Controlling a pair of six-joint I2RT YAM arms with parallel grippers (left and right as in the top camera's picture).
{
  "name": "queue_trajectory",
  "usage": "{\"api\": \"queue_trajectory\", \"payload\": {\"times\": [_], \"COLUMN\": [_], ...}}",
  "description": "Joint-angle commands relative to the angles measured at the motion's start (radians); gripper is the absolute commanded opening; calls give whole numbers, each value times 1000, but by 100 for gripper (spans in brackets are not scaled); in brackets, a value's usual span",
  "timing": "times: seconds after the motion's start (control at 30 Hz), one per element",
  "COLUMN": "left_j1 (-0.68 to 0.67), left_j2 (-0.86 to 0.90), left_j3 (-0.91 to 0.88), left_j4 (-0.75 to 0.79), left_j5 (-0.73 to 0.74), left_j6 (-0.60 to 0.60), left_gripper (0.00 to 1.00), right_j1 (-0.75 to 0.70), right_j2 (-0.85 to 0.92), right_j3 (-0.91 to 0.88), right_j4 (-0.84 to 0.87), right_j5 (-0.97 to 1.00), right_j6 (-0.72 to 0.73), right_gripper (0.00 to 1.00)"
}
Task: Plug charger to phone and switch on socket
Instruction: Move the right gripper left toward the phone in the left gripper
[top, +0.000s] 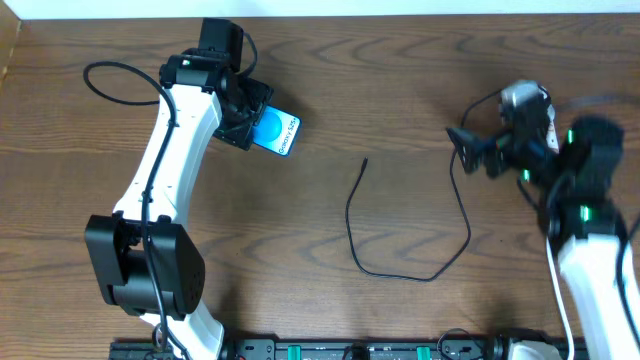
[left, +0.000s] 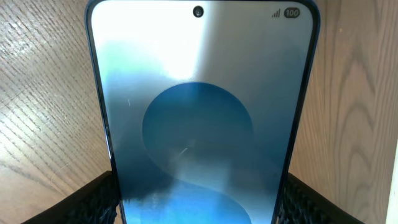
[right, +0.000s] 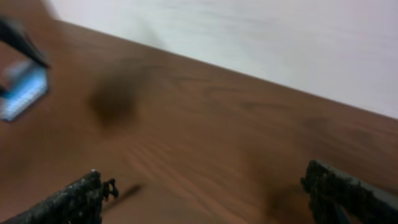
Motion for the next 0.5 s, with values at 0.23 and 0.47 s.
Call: {"api": "queue_trajectory", "payload": {"times": [0.23,0.47], "left_j1": [5,5], "left_j2": [-32,-32], "left_j3": [15,15], "left_j4": [5,4], "left_j5": [-9,-9], "left_j6": [-6,-5], "left_gripper": [7,8], "right_j1": [64,169], "right_j2": [554,780], "right_j3": [359,387], "right_j4": [298,777], "right_j5": [-723,-843], "right_j6": [481,922], "right_gripper": [99,99]}}
